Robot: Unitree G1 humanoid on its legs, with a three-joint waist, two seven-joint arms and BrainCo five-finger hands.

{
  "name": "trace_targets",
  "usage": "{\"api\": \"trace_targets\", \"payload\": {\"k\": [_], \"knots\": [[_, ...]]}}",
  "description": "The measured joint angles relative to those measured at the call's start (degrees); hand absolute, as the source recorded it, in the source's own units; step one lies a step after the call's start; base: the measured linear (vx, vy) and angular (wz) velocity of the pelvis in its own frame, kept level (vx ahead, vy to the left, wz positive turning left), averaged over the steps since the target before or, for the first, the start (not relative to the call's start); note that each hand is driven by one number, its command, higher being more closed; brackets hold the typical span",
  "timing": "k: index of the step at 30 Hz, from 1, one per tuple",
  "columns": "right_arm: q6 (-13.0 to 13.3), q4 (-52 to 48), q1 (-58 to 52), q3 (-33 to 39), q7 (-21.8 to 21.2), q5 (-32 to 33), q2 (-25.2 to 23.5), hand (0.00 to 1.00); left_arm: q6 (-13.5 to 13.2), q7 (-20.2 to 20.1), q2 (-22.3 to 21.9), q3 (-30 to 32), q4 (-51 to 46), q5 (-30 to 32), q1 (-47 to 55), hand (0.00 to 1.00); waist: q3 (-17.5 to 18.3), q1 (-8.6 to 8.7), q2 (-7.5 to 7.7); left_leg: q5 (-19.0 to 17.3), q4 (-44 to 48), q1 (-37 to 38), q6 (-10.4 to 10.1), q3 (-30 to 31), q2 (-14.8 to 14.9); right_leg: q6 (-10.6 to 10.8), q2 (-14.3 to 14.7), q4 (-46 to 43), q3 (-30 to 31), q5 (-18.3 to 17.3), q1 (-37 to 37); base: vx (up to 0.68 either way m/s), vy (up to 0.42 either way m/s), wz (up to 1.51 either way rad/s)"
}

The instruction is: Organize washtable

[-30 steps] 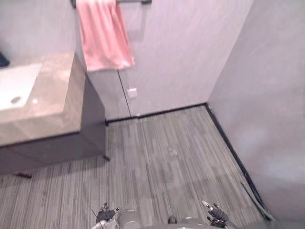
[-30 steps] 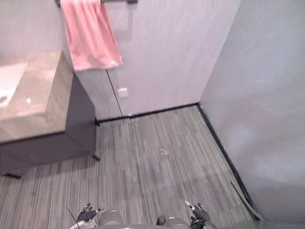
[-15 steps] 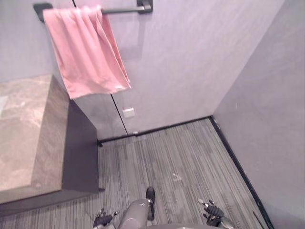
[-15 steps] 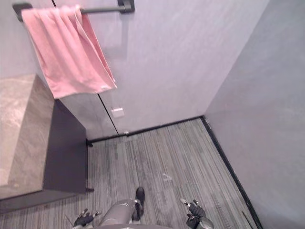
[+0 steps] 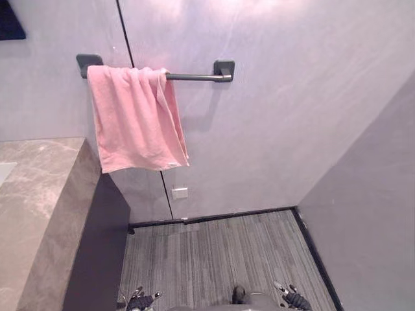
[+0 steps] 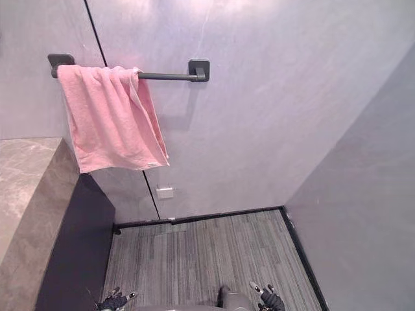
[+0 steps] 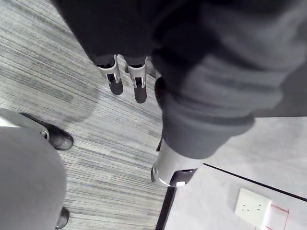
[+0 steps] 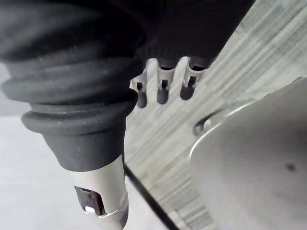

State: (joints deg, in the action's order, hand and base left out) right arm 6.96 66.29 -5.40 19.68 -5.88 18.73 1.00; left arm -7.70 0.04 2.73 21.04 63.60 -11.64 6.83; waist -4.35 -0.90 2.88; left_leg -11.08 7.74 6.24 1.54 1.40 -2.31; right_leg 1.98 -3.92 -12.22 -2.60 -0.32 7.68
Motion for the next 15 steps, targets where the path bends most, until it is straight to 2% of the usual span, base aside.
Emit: {"api": "trace_targets", "payload": {"k": [1, 2, 4, 5, 6, 8, 9, 10, 11, 13, 14, 15], "knots": [[0.0, -0.2, 0.0, -0.9, 0.0, -0.4, 0.6, 0.00, -0.1, -0.1, -1.4, 1.9, -0.5, 0.0, 0.5, 0.00, 0.6, -0.11, -1.75, -1.1, 3.6, -1.2, -1.6, -0.6, 1.5, -0.8, 1.1, 0.9, -1.0, -0.4, -1.3, 0.41, -0.175, 0.36], [0.0, -0.3, 0.1, -2.0, 0.0, -0.4, 1.0, 0.00, -0.3, -0.1, -3.0, 3.0, -1.3, -0.2, 0.5, 0.00, 0.7, -0.05, -2.83, -3.0, 9.2, -2.8, -3.9, -1.3, 2.7, -1.3, 2.0, 2.0, -1.6, -1.3, -2.8, 0.48, -0.206, 0.29], [-0.1, -0.4, 0.6, -2.8, 0.2, -0.3, 1.8, 0.00, -0.4, 0.0, -4.5, 4.1, -1.2, -1.6, 0.0, 0.00, 0.6, -0.68, -3.63, -4.4, 19.6, -7.4, -5.5, -1.7, 4.3, -2.0, 2.8, 3.9, -2.2, -1.6, -5.4, 0.31, -0.132, 0.12], [-0.2, -0.3, 0.6, -2.8, 0.6, -0.3, 1.8, 0.00, -0.4, 0.0, -4.9, 4.0, -1.2, -2.4, -0.1, 0.00, 0.7, -1.53, -3.94, -4.5, 21.9, -7.4, -5.3, -2.6, 5.6, -2.4, 3.1, 5.0, -2.5, -1.9, -7.4, 0.28, -0.096, 0.06], [-0.1, -0.3, 0.6, -2.7, 0.9, -0.3, 1.9, 0.00, -0.5, 0.0, -4.9, 3.7, -1.2, -2.9, -0.1, 0.00, 0.8, -1.49, -3.97, -4.5, 21.9, -7.2, -5.3, -3.4, 6.5, -2.4, 3.1, 5.5, -2.8, -1.9, -8.4, 0.23, -0.064, 0.08], [0.1, -0.5, 0.8, -2.6, 1.2, -0.2, 2.1, 0.00, -0.7, 0.2, -4.7, 2.5, -1.3, -3.9, -0.6, 0.00, 0.8, -1.41, -3.97, -4.4, 18.3, -7.5, -5.2, -5.0, 9.2, -2.5, 2.7, 6.8, -3.5, -2.0, -10.1, 0.13, -0.020, 0.14], [0.2, -0.7, 1.1, -2.6, 1.3, -0.1, 2.5, 0.00, -1.0, 0.4, -4.4, 0.6, -1.6, -4.2, -1.0, 0.00, 1.0, -1.39, -4.29, -3.2, 12.4, -7.9, -5.3, -5.9, 10.6, -2.3, 2.6, 7.4, -3.8, -2.0, -10.3, 0.09, 0.054, 0.19], [0.3, -1.1, 1.1, -2.7, 1.9, -0.1, 3.6, 0.00, -1.0, 0.9, -4.2, -1.5, -3.2, -4.2, -1.2, 0.00, 1.5, -1.18, -5.15, 2.0, 6.6, -8.5, -6.5, -4.8, 11.6, -1.4, 3.0, 7.9, -4.5, -2.6, -9.9, 0.10, 0.122, 0.19], [0.3, -1.1, 1.2, -2.7, 2.1, -0.1, 3.7, 0.00, -1.0, 1.2, -4.0, -2.5, -3.9, -4.2, -1.6, 0.00, 1.9, -1.25, -5.69, 1.8, 5.4, -8.2, -6.8, -4.0, 11.2, -1.1, 2.8, 8.2, -4.7, -2.6, -9.9, 0.08, 0.124, 0.25], [0.5, -1.7, 0.9, -3.0, 2.2, 0.3, 3.7, 0.00, -1.3, 2.2, -1.2, -5.0, -12.9, -4.9, -1.6, 0.00, 2.6, -1.24, -3.44, 4.6, 0.3, -7.0, -6.3, -3.6, 9.1, -0.3, 0.7, 8.5, -5.0, -2.5, -8.8, 0.04, 0.125, 0.25], [0.5, -2.1, 0.8, -3.1, 2.2, 0.4, 3.7, 0.00, -1.3, 2.6, -0.3, -5.2, -16.4, -5.1, -1.6, 0.00, 2.7, -1.30, -3.22, 5.1, -0.7, -7.0, -6.1, -3.6, 8.7, -0.1, 0.5, 8.5, -5.1, -2.5, -8.5, 0.01, 0.089, 0.19], [0.7, -2.9, 0.5, -3.5, 2.3, 0.4, 3.9, 0.00, -1.5, 2.8, 2.1, -5.2, -24.1, -5.6, -1.6, 0.00, 2.8, -1.32, -2.93, 6.0, -2.3, -6.6, -5.8, -3.1, 8.0, 0.2, 0.1, 8.5, -5.1, -2.5, -8.3, 0.00, 0.044, 0.06]]}}
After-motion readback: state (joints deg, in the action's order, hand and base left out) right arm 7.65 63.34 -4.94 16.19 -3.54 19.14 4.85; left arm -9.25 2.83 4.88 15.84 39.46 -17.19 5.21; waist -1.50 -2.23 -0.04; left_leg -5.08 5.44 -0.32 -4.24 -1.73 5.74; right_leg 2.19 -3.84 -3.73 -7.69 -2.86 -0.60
